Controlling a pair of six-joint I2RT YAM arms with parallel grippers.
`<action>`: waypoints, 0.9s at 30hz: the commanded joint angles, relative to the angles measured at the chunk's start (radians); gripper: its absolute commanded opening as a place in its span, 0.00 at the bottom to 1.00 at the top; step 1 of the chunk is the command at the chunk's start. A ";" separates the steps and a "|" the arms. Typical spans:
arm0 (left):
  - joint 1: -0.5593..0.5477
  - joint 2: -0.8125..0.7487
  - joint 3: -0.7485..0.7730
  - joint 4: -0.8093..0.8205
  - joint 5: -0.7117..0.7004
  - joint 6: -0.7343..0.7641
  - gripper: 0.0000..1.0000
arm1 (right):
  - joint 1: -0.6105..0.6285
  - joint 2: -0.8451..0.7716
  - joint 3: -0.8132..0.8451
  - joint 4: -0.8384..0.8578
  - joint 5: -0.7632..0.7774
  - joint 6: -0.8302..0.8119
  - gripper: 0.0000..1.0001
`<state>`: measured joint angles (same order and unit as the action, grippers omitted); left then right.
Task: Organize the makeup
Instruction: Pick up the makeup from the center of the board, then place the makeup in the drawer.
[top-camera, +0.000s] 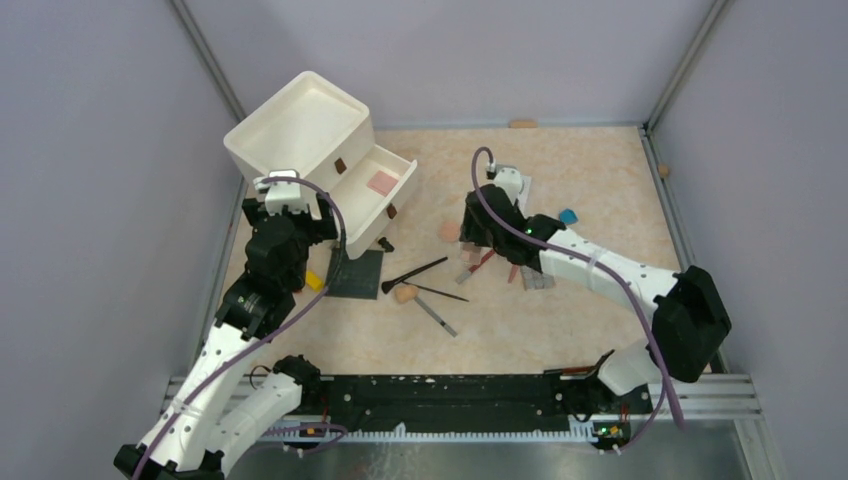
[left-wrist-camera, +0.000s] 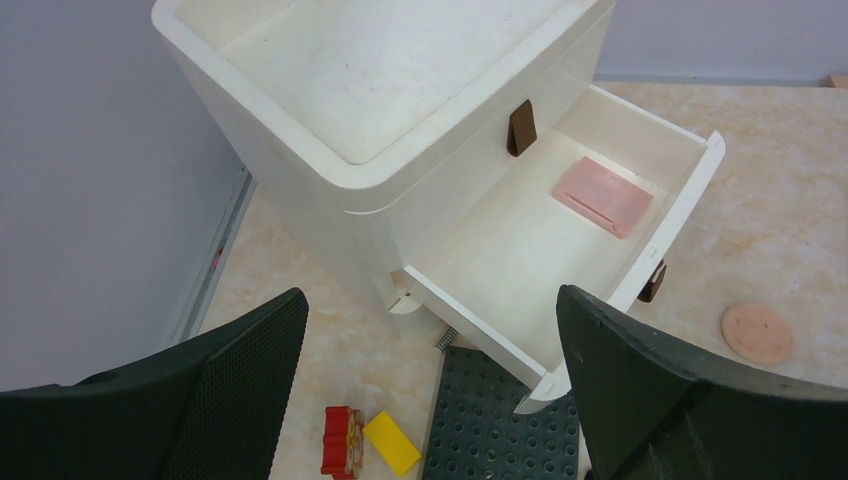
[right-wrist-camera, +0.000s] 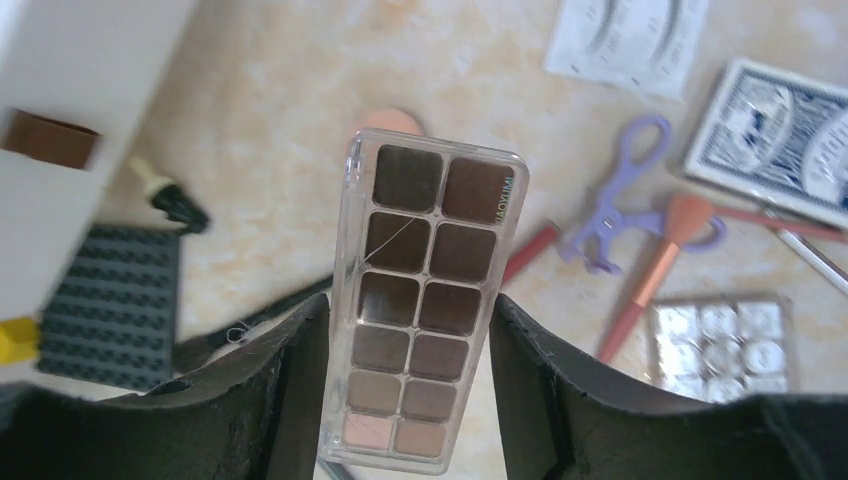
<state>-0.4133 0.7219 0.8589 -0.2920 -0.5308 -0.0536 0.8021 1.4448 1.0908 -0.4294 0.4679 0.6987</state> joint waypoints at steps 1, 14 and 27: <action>0.007 -0.015 0.006 0.029 0.000 -0.009 0.99 | 0.000 0.070 0.166 0.165 -0.079 -0.009 0.10; 0.010 -0.032 0.010 0.024 -0.032 -0.016 0.99 | 0.053 0.431 0.643 0.257 -0.201 0.252 0.08; 0.015 -0.046 0.008 0.024 -0.042 -0.017 0.99 | 0.120 0.702 0.986 0.164 -0.093 0.352 0.11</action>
<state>-0.4053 0.6903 0.8589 -0.2935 -0.5644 -0.0551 0.8932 2.1048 1.9957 -0.2543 0.3134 1.0012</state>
